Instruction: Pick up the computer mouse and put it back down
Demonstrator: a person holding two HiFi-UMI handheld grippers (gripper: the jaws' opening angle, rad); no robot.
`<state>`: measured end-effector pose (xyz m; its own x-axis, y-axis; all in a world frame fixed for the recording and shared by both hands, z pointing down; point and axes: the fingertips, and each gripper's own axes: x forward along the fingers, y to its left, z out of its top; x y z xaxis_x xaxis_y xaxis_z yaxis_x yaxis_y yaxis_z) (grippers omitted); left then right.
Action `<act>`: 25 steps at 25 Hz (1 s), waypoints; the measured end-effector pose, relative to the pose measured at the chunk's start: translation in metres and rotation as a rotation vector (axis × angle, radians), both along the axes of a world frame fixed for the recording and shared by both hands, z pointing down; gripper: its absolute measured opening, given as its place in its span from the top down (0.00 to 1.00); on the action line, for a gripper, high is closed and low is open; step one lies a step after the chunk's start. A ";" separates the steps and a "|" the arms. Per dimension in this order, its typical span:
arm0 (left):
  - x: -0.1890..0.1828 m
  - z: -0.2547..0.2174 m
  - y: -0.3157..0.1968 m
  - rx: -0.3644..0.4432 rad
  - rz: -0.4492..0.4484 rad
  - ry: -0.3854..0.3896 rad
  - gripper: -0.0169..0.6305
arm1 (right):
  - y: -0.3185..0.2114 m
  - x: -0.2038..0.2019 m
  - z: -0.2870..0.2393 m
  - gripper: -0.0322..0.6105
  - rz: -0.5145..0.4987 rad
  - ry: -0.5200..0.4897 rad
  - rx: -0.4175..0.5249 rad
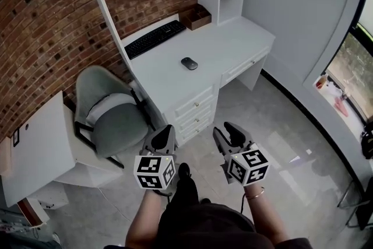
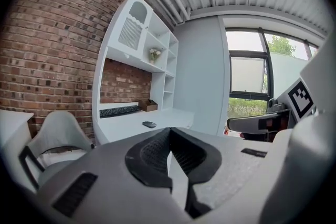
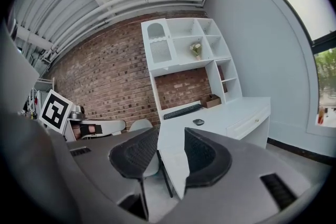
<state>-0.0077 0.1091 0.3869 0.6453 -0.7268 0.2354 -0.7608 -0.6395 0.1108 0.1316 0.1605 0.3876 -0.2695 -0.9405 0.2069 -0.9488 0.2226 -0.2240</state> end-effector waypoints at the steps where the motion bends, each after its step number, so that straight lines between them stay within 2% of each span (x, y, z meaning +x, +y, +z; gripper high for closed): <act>1: 0.001 0.001 -0.011 -0.001 0.001 0.001 0.96 | -0.010 0.001 0.001 0.74 -0.001 0.003 -0.004; 14: 0.002 0.023 -0.155 -0.048 0.044 0.011 0.96 | -0.161 -0.005 0.019 0.71 0.007 0.045 -0.058; 25: -0.002 0.029 -0.237 -0.063 0.083 0.020 0.96 | -0.245 -0.013 0.027 0.67 0.037 0.075 -0.093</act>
